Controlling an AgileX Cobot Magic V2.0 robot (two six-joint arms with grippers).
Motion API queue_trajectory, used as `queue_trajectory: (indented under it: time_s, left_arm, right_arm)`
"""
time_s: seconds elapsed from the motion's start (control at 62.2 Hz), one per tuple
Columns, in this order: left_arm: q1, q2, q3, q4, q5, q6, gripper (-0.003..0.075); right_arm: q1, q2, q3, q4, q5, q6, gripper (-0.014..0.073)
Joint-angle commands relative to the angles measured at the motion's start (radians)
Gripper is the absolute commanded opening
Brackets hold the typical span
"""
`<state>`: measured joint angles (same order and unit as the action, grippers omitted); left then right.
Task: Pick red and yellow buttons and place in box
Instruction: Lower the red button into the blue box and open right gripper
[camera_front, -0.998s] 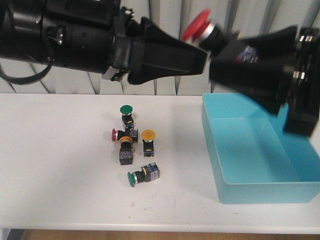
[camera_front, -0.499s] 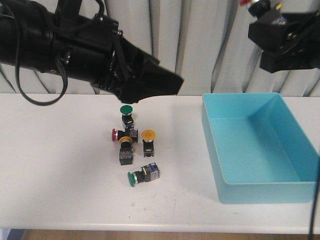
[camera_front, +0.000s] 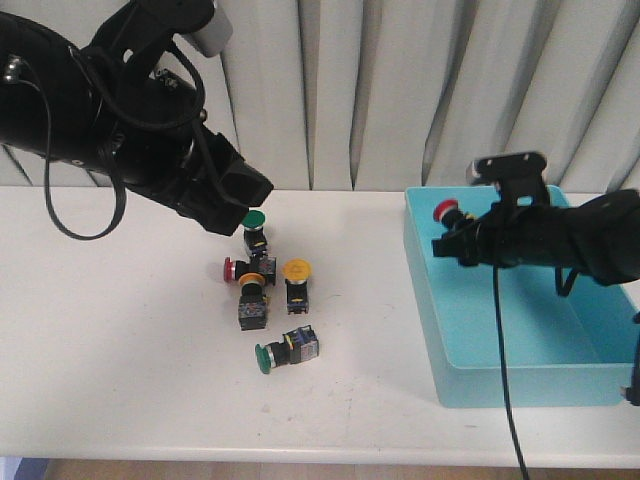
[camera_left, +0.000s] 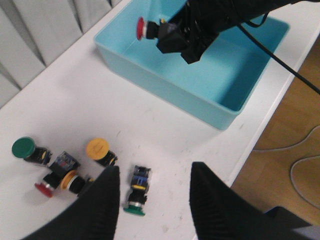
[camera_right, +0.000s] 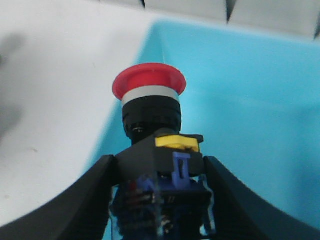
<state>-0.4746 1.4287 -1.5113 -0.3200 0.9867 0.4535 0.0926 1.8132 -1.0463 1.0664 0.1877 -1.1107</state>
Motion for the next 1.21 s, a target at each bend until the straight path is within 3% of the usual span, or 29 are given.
queue_trajectory:
  time_s: [0.0,0.177,0.306,0.66,0.821,1.046,1.191]
  left_arm:
    - [-0.003,-0.030,-0.024,0.008,-0.034,-0.018,0.0240]
    - [-0.003,-0.030,-0.024,0.008,-0.033,-0.018,0.0197]
    - [-0.003,-0.030,-0.024,0.008,-0.033,-0.018,0.0195]
    - [-0.003,-0.030,-0.024,0.008,-0.035,-0.018,0.0196]
    - [-0.003,-0.030,-0.024,0.007,-0.035,-0.018,0.0195]
    - [-0.003,-0.030,-0.024,0.007,-0.034,-0.018,0.0195]
    - [-0.003,-0.030,-0.024,0.007,-0.024,-0.018,0.0195]
  right_arm:
    - [-0.004,0.011,-0.027,-0.007,-0.039,0.038,-0.0004]
    - [-0.024,0.077,-0.027,-0.017,-0.025,0.084,0.0016]
    - [-0.061,0.097,-0.027,-0.032,0.032,0.113,0.0080]
    - [-0.164,0.096,-0.027,-0.082,0.140,0.116,0.0476]
    - [-0.164,0.077,-0.035,-0.079,0.140,0.110,0.0587]
    - [-0.164,-0.040,-0.101,-0.077,0.194,0.122,0.0580]
    - [-0.164,-0.193,-0.156,-0.006,0.303,0.185,0.0545]
